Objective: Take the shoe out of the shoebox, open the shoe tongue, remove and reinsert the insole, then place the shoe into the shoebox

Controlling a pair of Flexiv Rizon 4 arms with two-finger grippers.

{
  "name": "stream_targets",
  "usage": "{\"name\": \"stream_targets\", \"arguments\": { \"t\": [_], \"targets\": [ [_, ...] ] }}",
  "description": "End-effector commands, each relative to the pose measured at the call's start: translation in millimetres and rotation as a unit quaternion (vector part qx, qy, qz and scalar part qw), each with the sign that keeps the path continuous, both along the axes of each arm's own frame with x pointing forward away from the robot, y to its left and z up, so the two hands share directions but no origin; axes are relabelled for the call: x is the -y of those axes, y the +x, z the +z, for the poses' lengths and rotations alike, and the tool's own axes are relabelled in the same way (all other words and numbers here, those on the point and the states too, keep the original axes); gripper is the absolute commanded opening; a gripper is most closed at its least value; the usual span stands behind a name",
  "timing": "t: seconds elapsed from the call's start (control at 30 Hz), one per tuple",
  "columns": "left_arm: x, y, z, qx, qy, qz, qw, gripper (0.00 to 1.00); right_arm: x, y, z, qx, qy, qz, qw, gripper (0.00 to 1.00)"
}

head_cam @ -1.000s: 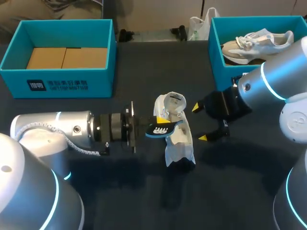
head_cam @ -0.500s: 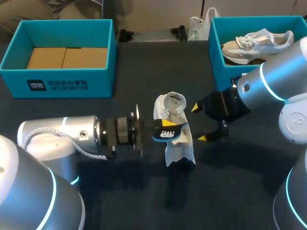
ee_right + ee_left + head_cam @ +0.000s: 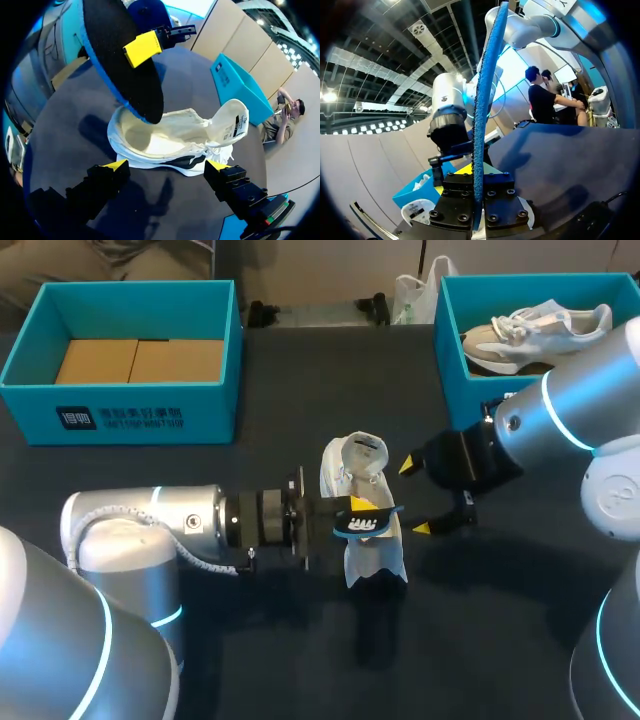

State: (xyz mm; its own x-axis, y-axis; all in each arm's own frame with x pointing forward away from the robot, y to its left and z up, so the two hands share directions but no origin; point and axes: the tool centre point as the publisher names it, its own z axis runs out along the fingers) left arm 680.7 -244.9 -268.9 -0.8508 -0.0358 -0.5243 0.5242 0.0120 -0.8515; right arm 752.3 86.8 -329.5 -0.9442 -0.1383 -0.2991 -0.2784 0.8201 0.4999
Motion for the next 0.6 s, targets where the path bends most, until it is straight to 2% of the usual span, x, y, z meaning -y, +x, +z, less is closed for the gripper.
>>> {"name": "stream_targets", "arguments": {
  "t": [0.03,0.6],
  "targets": [
    [9,3.4,-9,-0.002,0.001,-0.001,1.0,0.0,-1,-0.1,-1,0.001,-0.001,-0.001,1.0,1.0],
    [8,13.1,-37,0.006,0.022,0.011,1.0,0.0,-1,-0.1,-1,0.001,-0.001,-0.001,1.0,1.0]
  ]
}}
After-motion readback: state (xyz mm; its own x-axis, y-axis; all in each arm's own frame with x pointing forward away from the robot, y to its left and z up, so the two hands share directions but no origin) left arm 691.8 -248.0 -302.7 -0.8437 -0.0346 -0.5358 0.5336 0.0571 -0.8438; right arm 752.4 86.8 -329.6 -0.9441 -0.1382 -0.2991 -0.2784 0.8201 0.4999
